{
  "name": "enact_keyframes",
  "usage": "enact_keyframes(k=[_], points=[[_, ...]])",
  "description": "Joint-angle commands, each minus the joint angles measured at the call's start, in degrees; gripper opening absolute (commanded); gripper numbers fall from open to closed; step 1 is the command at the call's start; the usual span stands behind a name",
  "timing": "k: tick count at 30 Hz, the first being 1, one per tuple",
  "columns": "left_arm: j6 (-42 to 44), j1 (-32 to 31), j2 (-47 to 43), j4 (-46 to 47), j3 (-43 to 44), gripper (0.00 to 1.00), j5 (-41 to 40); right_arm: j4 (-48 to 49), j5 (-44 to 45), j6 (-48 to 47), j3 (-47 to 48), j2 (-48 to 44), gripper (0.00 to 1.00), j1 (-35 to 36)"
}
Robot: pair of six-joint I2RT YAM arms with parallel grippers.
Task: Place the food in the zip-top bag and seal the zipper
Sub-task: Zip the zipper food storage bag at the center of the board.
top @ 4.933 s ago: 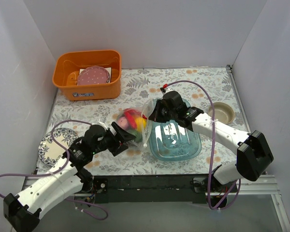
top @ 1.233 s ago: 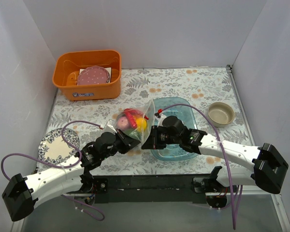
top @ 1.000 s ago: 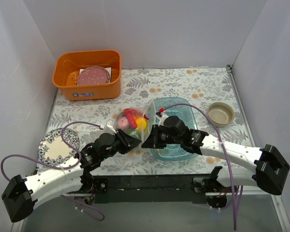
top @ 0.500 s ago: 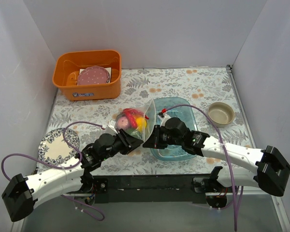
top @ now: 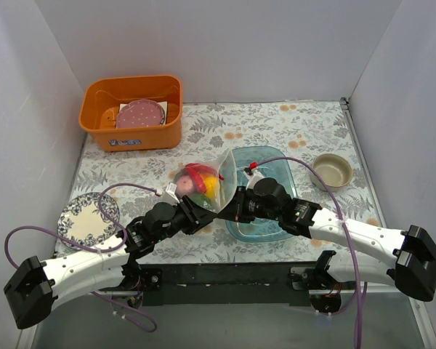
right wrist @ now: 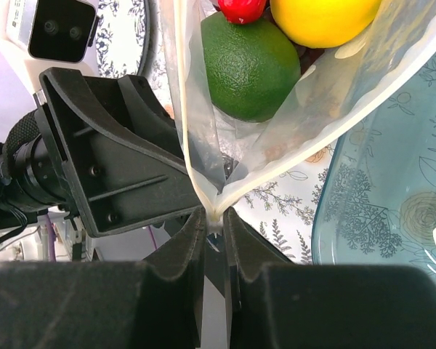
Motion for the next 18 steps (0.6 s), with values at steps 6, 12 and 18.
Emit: enact_keyframes(k=[6, 12, 18], points=[[-16.5, -0.36, 1.13, 3.27, 1.75, 0.29, -3.73, 2.28, -1.52, 0.93, 0.0, 0.72, 0.01, 0.08], [-16.95, -0.36, 0.25, 3.18, 1.83, 0.07, -6.02, 2.18, -2.14, 1.1, -0.27, 0.46, 0.01, 0.08], [-15.98, -0.44, 1.04, 3.27, 2.8, 0.0, -5.41, 1.92, -2.05, 0.84, 0.35, 0.98, 0.01, 0.08]])
